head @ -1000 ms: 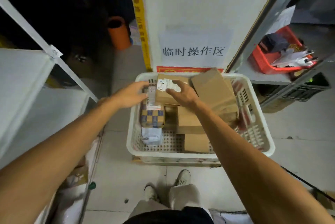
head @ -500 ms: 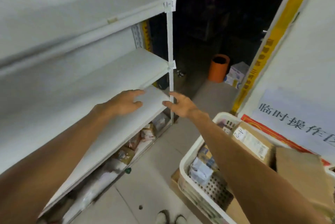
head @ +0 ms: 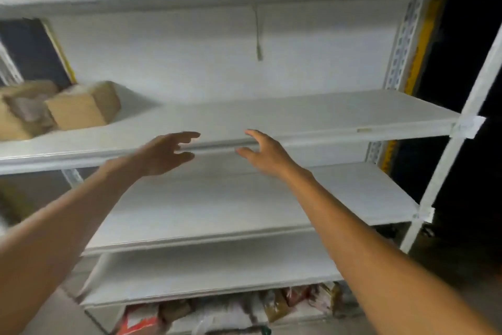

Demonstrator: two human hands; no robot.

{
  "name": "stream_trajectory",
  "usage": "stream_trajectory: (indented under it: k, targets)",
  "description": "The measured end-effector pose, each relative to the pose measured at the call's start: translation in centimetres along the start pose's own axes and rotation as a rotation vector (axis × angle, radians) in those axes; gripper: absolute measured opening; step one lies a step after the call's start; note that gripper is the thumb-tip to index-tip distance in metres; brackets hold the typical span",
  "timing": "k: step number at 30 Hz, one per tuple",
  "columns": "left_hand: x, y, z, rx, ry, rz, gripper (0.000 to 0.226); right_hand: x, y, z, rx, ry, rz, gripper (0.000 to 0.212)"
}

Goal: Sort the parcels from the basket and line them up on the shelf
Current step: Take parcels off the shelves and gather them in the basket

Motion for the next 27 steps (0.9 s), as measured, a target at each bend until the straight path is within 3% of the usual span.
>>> stream_trajectory:
  k: [9, 12, 20, 27]
  targets:
    - [-5.8, -10.6, 12.8, 0.128, -0.177, -0.221, 0.05, 8.6, 11.4, 14.8, 0.051, -0.157, 0.184, 0.063]
    - [-7.5, -12.3, 16.7, 0.07, -0.229, -0.256, 0.048, 10.3, 14.9, 17.6, 0.059, -0.192, 0.211, 0.062]
    - [-9.5, -13.7, 24.8, 0.087, -0.276, -0.186, 0.049, 13.9, 21.9, 20.2, 0.072, -0.161, 0.279, 0.064]
    - [-5.0, -12.3, 32.0, 0.037, -0.337, -0.18, 0.05, 20.2, 26.5, 20.3, 0.067, -0.145, 0.284, 0.06]
Point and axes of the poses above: each hand's wrist, its own x-axis towards the middle knuckle, its own y-axis out of the palm, z = x × y, the point moved 3 cm from there along x, towards the middle knuckle, and after that the axes turned 9 degrees about x, right-handed, at the moved point
